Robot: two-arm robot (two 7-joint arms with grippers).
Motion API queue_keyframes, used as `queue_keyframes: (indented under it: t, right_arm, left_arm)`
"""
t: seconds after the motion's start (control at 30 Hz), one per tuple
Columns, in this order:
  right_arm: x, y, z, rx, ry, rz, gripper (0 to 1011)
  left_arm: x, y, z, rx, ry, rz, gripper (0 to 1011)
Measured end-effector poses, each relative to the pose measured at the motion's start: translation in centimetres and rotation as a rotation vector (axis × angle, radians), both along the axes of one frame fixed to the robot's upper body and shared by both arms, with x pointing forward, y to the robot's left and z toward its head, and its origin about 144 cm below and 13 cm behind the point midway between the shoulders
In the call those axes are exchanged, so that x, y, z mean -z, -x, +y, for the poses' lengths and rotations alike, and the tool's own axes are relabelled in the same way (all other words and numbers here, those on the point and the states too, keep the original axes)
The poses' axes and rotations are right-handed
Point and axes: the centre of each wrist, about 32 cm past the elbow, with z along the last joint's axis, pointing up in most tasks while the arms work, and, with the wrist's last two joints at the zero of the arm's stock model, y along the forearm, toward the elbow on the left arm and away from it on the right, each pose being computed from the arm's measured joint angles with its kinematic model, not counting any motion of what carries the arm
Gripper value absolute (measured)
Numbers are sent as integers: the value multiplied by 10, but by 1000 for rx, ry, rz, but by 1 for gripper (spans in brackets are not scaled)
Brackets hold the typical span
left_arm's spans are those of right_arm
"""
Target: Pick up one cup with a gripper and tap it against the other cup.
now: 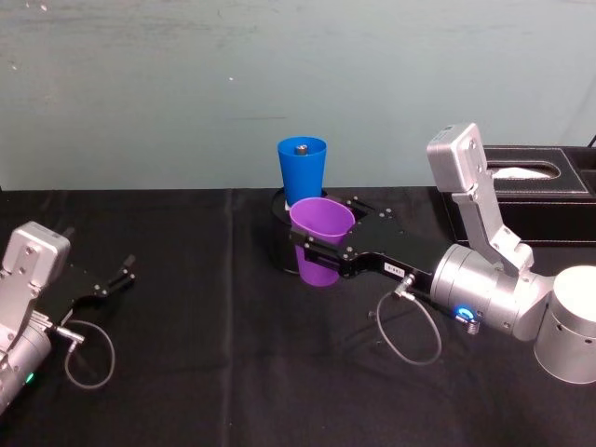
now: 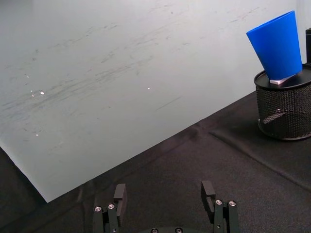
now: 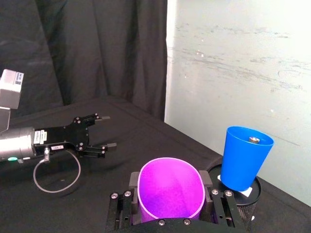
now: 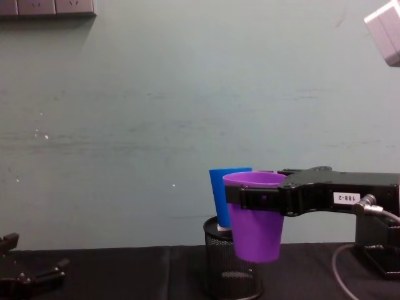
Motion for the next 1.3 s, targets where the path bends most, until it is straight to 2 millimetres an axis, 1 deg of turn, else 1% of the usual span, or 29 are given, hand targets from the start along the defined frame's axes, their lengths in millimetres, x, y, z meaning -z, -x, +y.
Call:
queue_keyframes:
  t: [1.3]
  right_arm:
    - [0,0,0,0,0,0,729]
  left_arm:
    - [0,0,0,0,0,0,1000]
